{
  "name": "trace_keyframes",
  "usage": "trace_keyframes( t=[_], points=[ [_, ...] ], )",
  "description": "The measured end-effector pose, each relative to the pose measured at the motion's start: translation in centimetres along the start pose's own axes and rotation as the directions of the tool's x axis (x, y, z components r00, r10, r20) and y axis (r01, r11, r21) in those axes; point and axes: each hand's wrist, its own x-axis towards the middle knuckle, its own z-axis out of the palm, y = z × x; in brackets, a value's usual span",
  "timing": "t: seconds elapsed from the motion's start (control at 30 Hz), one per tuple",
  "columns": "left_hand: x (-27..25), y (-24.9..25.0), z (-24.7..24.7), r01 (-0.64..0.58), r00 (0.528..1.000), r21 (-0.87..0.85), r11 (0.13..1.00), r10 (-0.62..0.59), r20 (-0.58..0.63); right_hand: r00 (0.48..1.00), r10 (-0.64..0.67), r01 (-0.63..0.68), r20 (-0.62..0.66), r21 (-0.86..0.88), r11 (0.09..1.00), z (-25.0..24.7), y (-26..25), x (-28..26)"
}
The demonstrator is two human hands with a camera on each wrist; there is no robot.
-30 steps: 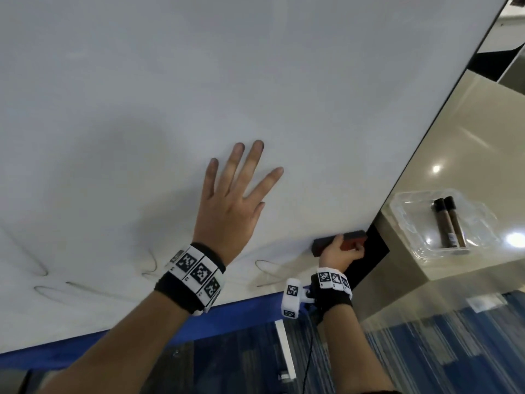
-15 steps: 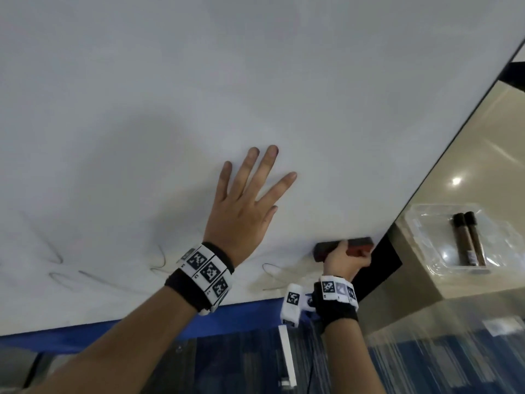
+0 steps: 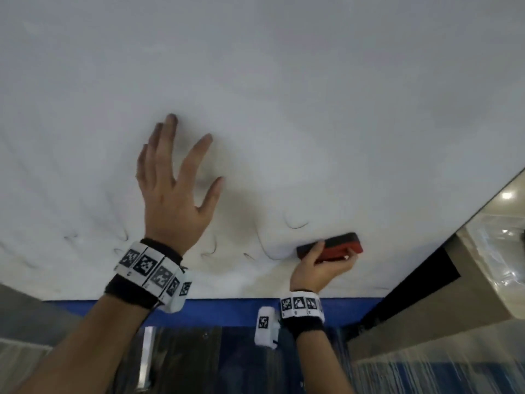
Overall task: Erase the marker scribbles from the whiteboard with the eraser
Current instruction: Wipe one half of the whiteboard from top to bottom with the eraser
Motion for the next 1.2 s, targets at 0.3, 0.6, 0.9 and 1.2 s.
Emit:
trace_keyframes(
  t=[0.3, 0.6, 0.9, 1.2],
  points=[
    [-0.9, -4.2, 1.1, -0.057, 0.998, 0.015, 0.998, 0.056, 0.029, 0.730, -0.502, 0.628, 0.463, -0.165, 0.761, 3.7, -3.4, -6.9],
    [-0.6, -4.3, 1.3, -0.058, 0.997, -0.047, 0.997, 0.060, 0.041, 0.856, -0.449, 0.500, 0.255, -0.188, 0.846, 5.6, -1.9, -9.7],
    [-1.0, -4.4, 1.1, -0.049, 0.997, -0.083, 0.995, 0.054, 0.056, 0.936, -0.315, 0.350, 0.159, -0.305, 0.886, 1.9, 0.9, -5.0],
    [-1.9, -1.3, 1.5, 0.057, 0.993, -0.073, 0.996, -0.049, 0.112, 0.506, -0.507, 0.821, 0.698, -0.210, 0.531, 2.5, 2.8, -9.7]
  ],
)
